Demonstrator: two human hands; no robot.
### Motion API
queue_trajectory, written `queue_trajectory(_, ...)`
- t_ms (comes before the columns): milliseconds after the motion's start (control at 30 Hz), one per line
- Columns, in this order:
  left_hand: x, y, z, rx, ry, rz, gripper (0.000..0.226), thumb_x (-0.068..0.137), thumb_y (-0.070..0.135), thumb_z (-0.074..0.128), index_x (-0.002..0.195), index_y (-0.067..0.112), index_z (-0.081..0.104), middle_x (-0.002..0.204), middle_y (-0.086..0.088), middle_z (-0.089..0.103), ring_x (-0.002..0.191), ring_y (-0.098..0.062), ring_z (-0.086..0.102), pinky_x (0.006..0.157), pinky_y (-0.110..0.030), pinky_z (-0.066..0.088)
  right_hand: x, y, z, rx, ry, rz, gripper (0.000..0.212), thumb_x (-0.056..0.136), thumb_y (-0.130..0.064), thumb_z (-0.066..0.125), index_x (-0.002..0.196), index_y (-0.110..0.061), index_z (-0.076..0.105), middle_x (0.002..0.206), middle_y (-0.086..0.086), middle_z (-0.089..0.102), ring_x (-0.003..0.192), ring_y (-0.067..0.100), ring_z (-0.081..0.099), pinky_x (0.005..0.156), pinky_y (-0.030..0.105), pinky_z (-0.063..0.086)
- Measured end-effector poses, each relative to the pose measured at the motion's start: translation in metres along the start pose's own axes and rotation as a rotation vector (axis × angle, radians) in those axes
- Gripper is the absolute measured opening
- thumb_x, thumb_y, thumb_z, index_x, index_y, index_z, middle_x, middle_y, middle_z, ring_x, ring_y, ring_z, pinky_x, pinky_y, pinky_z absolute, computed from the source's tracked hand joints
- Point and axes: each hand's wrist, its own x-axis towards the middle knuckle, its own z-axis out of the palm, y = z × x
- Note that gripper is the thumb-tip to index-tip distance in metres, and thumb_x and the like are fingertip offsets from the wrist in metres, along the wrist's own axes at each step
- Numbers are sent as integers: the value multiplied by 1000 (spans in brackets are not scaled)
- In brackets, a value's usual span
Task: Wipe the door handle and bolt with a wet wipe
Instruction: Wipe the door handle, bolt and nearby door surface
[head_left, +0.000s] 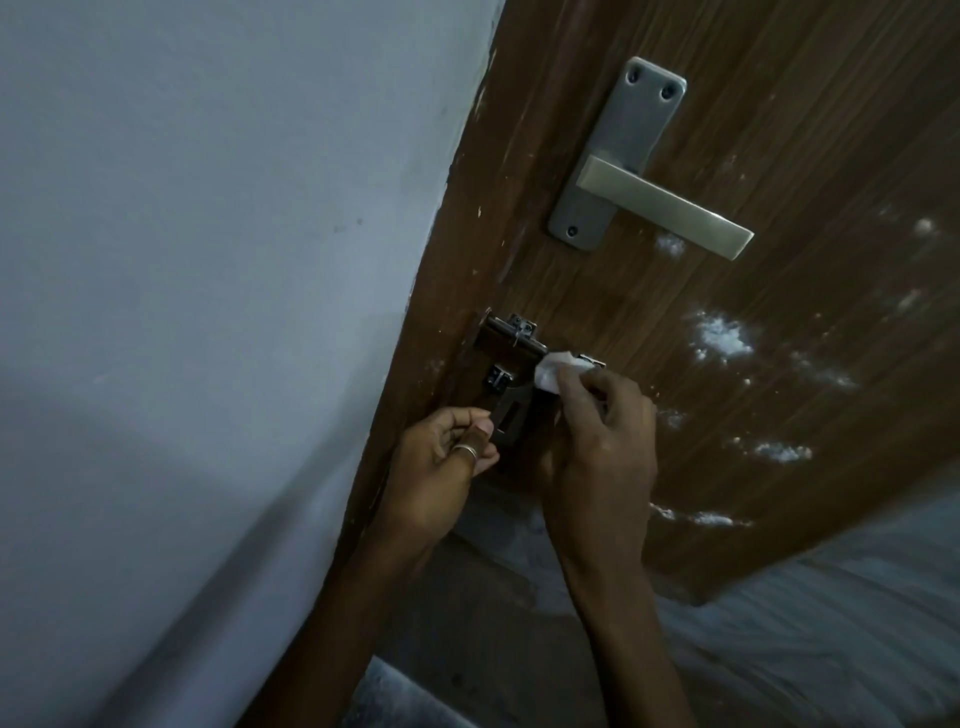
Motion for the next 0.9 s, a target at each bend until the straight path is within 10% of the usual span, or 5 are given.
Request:
queue_trajectory(267,-2,1,-1,51,-43,43,22,99,3,52,111,13,67,100,5,71,83,4,69,67,-10,52,-25,-17,17,45,-225,-87,41,88,-13,62,128,-8,65,126,10,61,113,23,52,86,22,42)
queue_trajectory(900,-3,-3,-6,3,-36,-42,24,98,7,53,102,25,70,98,6,75,92,-7,72,78,-20,57,-37,-16,28,-5,-121,-117,39,90,-10,54,125,0,67,119,14,65,109,24,52,90,28,47)
